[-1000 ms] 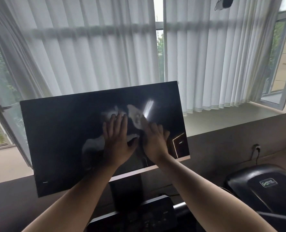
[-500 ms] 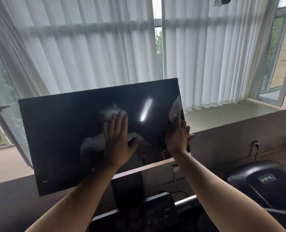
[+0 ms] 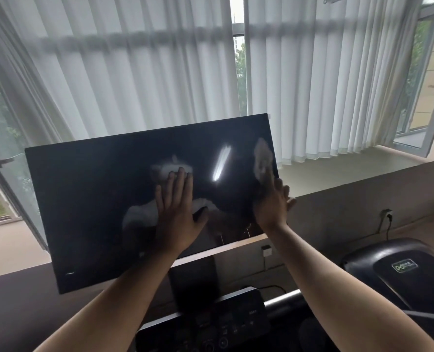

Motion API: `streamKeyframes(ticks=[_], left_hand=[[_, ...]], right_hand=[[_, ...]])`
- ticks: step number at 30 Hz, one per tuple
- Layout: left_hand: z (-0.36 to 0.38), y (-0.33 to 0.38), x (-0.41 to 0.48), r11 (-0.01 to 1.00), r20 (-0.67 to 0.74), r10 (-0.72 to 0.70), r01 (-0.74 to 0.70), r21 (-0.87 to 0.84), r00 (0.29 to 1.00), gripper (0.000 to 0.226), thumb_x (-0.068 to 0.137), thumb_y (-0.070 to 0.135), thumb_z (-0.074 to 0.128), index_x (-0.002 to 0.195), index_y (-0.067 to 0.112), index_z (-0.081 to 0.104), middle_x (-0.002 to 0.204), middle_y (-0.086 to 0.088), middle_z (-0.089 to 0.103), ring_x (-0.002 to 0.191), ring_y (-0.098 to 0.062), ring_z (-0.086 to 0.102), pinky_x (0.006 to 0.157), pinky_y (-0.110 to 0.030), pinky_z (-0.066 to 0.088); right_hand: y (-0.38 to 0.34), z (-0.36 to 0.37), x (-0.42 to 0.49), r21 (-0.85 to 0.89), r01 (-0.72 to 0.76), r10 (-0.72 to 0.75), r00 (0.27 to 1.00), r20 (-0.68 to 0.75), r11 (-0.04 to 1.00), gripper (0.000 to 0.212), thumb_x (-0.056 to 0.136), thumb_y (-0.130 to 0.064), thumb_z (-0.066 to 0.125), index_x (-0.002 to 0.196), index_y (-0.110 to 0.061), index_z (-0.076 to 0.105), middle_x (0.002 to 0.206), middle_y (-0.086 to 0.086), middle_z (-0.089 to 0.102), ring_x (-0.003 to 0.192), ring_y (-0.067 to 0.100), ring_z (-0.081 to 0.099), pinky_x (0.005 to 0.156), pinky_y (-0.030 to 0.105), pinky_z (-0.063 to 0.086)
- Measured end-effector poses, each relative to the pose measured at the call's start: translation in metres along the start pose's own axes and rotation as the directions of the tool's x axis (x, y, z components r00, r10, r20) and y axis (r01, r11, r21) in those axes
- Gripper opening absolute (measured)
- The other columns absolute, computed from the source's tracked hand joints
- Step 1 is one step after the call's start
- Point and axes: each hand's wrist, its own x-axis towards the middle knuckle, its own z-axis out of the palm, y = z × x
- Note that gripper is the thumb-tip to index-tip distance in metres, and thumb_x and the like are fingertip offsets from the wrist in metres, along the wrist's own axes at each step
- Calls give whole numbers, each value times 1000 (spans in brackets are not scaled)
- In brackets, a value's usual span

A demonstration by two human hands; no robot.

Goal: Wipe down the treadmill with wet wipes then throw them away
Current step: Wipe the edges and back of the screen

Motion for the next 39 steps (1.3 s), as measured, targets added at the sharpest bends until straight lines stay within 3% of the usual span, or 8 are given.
streamKeyframes(ticks=[4, 9, 14, 20, 24, 28, 33, 39], left_hand=[[1, 6, -3, 999, 0, -33, 33, 35, 999, 86, 84, 57, 50, 155, 10, 36, 167, -10, 21, 153, -32, 20, 119, -59, 8], [6, 16, -20, 993, 12, -107, 106, 58, 994, 81, 86, 56, 49, 153, 13, 37, 165, -11, 27, 147, -33, 31, 115, -62, 18], [14, 16, -27, 998, -8, -70, 70, -3, 998, 66, 84, 56, 51, 122, 2, 53, 149, -24, 45, 145, -37, 32, 112, -64, 20], [10, 19, -26, 994, 30, -102, 101, 26, 994, 90, 82, 62, 46, 156, 11, 34, 168, -11, 19, 152, -33, 22, 119, -57, 6], [12, 28, -28, 992, 39, -118, 119, -28, 992, 87, 81, 54, 46, 157, 15, 29, 168, -14, 12, 154, -36, 15, 118, -61, 3], [16, 35, -33, 993, 35, -109, 110, -33, 993, 89, 81, 55, 48, 157, 15, 25, 167, -17, 14, 154, -37, 13, 118, -63, 7], [27, 29, -39, 998, -29, -46, 45, -38, 999, 71, 82, 52, 65, 132, 4, 50, 153, -23, 35, 151, -39, 17, 116, -69, 16], [21, 33, -38, 998, -6, -68, 68, -5, 998, 89, 83, 58, 51, 155, 11, 33, 167, -17, 17, 154, -37, 13, 119, -62, 7]], right_hand=[[-1, 0, 1, 82, -120, 119, 993, 15, 989, 85, 89, -4, 44, 160, -34, 10, 128, 12, 47, 122, 35, 39, 96, 52, 28], [-28, 15, -38, -8, 258, -256, 960, 110, 966, 79, 84, -33, 39, 160, -37, 16, 122, 6, 47, 110, 31, 40, 89, 45, 28], [-33, 30, -49, -27, 636, -621, 761, 189, 771, 69, 86, -27, 59, 152, -34, 39, 113, -2, 57, 103, 27, 48, 80, 38, 25], [-9, 6, -25, -47, 214, -211, 976, 55, 976, 75, 86, -29, 36, 160, -32, 21, 121, 8, 52, 111, 33, 43, 91, 47, 31], [2, -4, -11, 44, -103, 98, 991, 95, 994, 87, 89, -7, 46, 161, -36, 5, 132, 10, 46, 124, 35, 38, 100, 56, 31], [-16, 0, -33, -27, 137, -131, 980, 148, 990, 81, 85, -31, 40, 161, -32, 12, 129, 9, 48, 118, 34, 40, 94, 48, 30], [-20, 22, -60, -55, 548, -515, 811, 277, 835, 76, 87, -32, 47, 159, -34, 22, 119, 2, 51, 111, 30, 43, 90, 42, 27], [0, 9, -37, -67, 241, -233, 967, 106, 968, 76, 86, -31, 35, 160, -32, 18, 120, 7, 50, 112, 32, 43, 91, 44, 28]])
